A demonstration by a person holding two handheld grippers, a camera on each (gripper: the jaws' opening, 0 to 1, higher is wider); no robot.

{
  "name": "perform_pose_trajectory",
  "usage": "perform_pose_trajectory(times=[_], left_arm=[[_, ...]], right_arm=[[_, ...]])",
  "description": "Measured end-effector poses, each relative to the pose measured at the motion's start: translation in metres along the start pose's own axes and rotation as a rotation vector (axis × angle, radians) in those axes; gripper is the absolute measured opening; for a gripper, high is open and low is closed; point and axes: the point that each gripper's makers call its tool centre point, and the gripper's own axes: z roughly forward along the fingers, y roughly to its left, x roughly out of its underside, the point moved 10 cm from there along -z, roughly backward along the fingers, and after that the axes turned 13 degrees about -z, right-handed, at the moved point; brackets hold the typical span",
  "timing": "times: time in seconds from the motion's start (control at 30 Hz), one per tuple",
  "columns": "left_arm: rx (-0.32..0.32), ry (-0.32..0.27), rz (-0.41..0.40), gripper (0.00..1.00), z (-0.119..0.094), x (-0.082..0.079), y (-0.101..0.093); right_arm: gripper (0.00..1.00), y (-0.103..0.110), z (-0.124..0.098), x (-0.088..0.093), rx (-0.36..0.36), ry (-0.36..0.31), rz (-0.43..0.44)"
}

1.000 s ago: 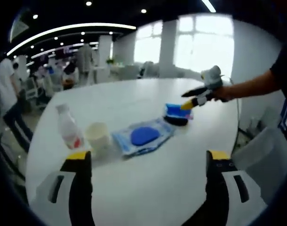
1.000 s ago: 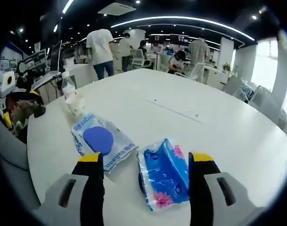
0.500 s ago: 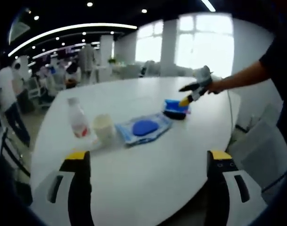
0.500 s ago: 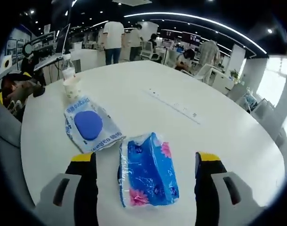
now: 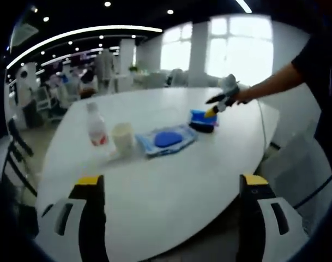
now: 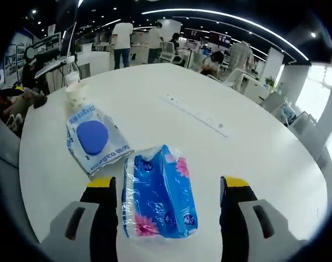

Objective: Arrange the tabletop items into an orderly group along one side of the table until the central work area is clear of visible clutter.

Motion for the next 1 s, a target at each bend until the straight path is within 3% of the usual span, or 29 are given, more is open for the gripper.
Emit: perform_pose_trajectory(times=[0.37,0.5,0.6,0.87,1.0], left_arm=[[0.010,-0.031,-0.039,1.00,-0.005,0.003,-0.010],[-0.005,-0.039,-0.053,1.00,-0.003,0.005,-0.008],[-0.019,-0.041,-0.013,0.99,-0.002,0.006,-0.008],[0.006,-0.043,0.008,0.94,-0.001,0.005,-0.011],[0.015,-0.055,0.023,0.93,-0.001,0.003,-0.014]], right_arm=[[0.59,0.009,0.005,0.003,-0.022,0.036,-0.007],[0.48,0.006,0.008,0.003,-0.011,0.051,-0.018],[0.41,0.009,0.009,0.003,-0.015,0.059,-0.028],[0.19,0.022,0.007,-0.003,0.000,0.078,-0.044],[0.03,0.025,0.006,-0.005,-0.001,0.087,-0.102]])
